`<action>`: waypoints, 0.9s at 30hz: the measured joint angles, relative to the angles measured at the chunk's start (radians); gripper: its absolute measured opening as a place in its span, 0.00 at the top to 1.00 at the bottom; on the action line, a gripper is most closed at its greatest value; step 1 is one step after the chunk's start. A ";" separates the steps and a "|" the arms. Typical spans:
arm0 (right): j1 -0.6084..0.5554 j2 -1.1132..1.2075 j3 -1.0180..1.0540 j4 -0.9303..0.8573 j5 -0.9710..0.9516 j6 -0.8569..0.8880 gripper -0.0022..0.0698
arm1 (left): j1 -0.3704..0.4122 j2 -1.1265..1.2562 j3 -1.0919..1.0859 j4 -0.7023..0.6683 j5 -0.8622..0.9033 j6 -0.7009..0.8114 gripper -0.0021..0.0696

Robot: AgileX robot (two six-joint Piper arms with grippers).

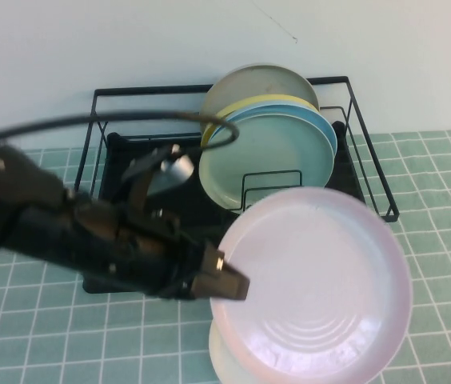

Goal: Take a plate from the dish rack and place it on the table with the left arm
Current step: Place the plate from the table

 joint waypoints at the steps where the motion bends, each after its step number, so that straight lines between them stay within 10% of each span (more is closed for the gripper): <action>1: 0.000 0.000 0.000 0.000 0.000 0.000 0.97 | 0.000 0.000 0.037 -0.017 -0.031 -0.003 0.86; 17: 0.000 0.000 0.000 0.000 0.000 0.000 0.97 | 0.000 0.176 0.195 -0.170 -0.228 0.083 0.83; 27: 0.000 0.000 0.000 0.000 0.000 0.000 0.97 | 0.025 0.166 0.180 -0.201 -0.230 0.194 0.29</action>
